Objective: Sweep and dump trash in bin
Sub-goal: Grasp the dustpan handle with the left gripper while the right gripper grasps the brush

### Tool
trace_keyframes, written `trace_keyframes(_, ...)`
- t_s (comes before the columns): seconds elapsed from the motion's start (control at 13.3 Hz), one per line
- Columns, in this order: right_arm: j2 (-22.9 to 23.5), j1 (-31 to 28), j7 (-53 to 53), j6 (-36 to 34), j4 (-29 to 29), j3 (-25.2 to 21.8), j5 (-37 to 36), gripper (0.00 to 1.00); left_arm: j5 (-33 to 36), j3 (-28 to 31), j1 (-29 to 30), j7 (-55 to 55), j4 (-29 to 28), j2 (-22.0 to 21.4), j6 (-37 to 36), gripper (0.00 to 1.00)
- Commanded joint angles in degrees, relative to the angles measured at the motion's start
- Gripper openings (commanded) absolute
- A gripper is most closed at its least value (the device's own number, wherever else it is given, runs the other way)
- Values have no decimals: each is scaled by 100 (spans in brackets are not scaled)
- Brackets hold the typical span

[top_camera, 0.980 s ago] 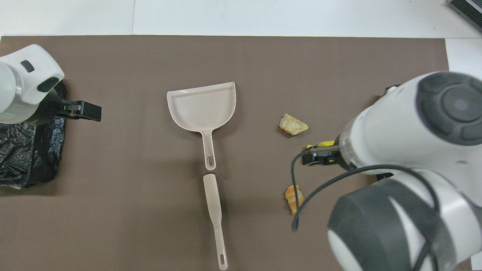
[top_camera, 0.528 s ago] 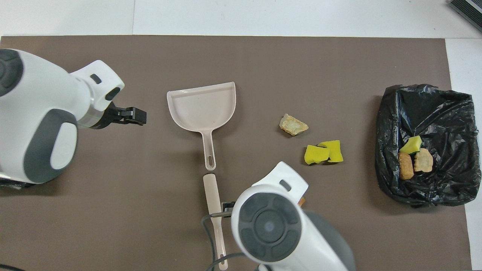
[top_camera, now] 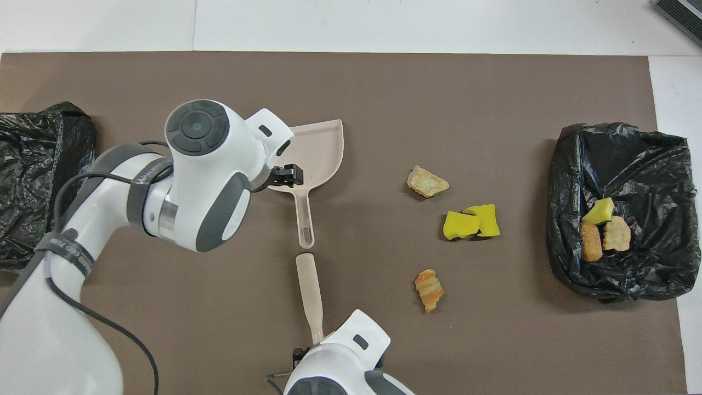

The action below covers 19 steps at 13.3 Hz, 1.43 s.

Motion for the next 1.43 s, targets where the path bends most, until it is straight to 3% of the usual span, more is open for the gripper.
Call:
trace_keyframes(0.0,123,467,343,736,-430,-40,127,100,-46,109,-420,-253,-76,136,137,100)
trace_keyframes(0.15,362,617,442,967,-456,-40,127,100,-195,109,-579,-814,-286,40,198,100)
trace_keyframes(0.45,354,671,328,1072,-614,-49,118,95,-205,109,-650,-798,-805,-207,417,100)
trace_keyframes(0.6,354,671,91,1195,-676,-49,118,90,-205,109,-650,-834,-876,-242,418,85)
trace_keyframes(0.83,572,601,-86,1659,-676,-67,118,84,-205,109,-650,-869,-903,-268,409,71)
trace_keyframes(0.91,617,513,-94,1792,-676,-67,118,81,-205,109,-659,-869,-903,-268,383,58)
trace_keyframes(1.13,635,486,-95,1820,-676,-67,66,53,-205,109,-641,-834,-894,-268,391,0)
trace_keyframes(1.36,635,486,-95,1820,-667,-67,57,19,-196,118,-545,-668,-798,-225,357,0)
